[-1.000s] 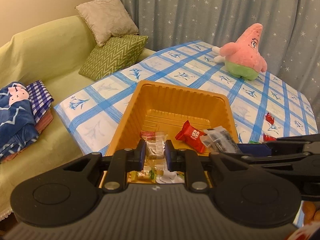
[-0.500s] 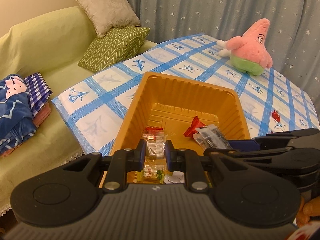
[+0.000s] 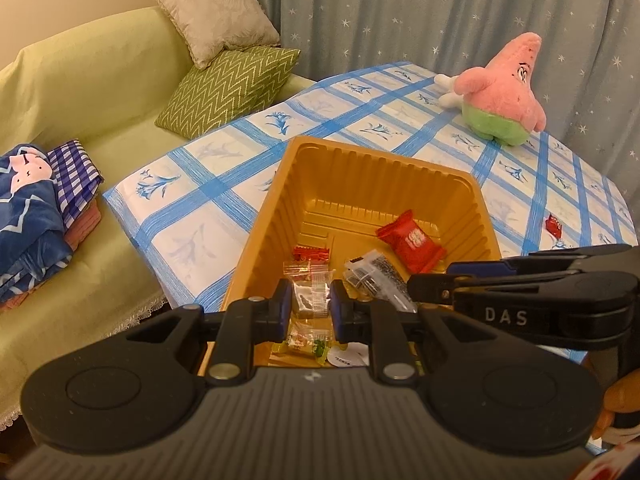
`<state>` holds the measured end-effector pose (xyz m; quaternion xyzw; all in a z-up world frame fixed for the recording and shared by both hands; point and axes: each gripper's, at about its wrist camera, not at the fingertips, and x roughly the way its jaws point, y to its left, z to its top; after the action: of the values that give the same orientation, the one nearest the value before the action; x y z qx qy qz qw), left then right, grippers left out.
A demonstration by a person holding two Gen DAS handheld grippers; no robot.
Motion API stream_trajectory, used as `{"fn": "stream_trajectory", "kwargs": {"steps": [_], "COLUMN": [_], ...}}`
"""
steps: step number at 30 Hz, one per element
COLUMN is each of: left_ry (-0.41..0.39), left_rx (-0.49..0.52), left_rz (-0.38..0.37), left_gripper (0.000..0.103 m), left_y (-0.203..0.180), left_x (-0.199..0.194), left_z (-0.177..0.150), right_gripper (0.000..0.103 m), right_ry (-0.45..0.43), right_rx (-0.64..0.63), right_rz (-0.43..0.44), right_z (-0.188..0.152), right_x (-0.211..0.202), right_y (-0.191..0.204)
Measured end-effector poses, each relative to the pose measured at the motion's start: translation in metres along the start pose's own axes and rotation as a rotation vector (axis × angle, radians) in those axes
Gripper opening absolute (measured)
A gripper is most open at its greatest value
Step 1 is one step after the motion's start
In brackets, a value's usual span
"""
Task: Organize snacks
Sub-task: 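Carry the caramel and the clear pouch over the orange tray with both tools, then open both grippers to drop the caramel and pouch into the tray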
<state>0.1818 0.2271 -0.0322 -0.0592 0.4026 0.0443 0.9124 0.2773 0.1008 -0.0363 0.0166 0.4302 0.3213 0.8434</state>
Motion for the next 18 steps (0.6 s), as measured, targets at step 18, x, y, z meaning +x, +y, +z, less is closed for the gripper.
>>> {"fn": "stream_trajectory", "kwargs": {"steps": [18], "left_ry": [0.006], "left_rx": [0.054], "left_rz": [-0.06], "left_gripper": [0.025], "left_y": [-0.017], "left_x": [0.015], "left_z": [0.015], "right_gripper": [0.038], "right_ry": [-0.031], "right_rx": [0.044], "right_rz": [-0.006], "right_z": [-0.002], "right_x": [-0.022], "right_y": [-0.014]}}
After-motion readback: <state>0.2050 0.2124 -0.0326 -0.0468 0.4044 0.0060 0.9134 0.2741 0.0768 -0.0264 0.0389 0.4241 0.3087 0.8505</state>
